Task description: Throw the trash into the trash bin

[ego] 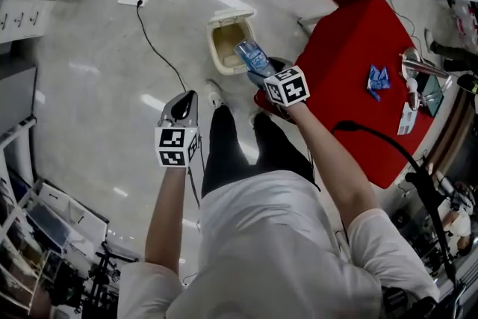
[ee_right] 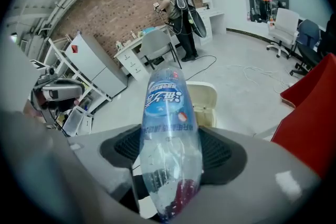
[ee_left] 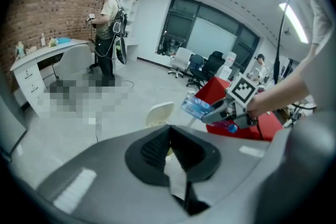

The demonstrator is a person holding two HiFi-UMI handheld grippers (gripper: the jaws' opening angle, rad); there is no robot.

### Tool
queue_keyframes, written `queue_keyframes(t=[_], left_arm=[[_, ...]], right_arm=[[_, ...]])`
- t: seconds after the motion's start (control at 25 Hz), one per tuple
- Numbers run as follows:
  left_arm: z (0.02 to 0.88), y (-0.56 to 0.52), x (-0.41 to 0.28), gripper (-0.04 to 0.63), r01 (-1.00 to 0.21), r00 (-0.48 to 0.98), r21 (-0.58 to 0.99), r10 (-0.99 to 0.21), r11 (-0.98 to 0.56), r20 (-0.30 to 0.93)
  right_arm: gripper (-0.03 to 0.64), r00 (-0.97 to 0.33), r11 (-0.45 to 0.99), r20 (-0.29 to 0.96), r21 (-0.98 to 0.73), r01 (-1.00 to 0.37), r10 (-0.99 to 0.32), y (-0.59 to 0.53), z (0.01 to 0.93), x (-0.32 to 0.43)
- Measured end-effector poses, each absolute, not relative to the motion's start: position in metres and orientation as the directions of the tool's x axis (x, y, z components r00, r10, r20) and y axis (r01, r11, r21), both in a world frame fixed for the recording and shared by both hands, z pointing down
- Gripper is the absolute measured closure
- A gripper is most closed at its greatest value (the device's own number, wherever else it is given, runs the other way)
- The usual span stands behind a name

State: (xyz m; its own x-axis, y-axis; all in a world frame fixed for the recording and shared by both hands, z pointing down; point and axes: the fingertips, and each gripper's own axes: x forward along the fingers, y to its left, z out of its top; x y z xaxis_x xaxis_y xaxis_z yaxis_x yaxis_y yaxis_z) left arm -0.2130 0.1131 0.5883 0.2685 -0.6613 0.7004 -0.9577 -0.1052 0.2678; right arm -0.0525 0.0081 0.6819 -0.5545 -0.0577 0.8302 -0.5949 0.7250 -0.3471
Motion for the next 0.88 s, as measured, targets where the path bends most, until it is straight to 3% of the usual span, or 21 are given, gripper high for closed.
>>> queue_keyframes(t=[0.88], left_arm=[[0.794, 0.069, -0.219, 0.592, -0.939, 0.335, 0.315, -0.587, -0.140, 0.737]], right_arm=[[0.288, -0.330, 0.687, 0.939, -0.302, -0.661, 0.095, -0.026, 0.989, -0.091]])
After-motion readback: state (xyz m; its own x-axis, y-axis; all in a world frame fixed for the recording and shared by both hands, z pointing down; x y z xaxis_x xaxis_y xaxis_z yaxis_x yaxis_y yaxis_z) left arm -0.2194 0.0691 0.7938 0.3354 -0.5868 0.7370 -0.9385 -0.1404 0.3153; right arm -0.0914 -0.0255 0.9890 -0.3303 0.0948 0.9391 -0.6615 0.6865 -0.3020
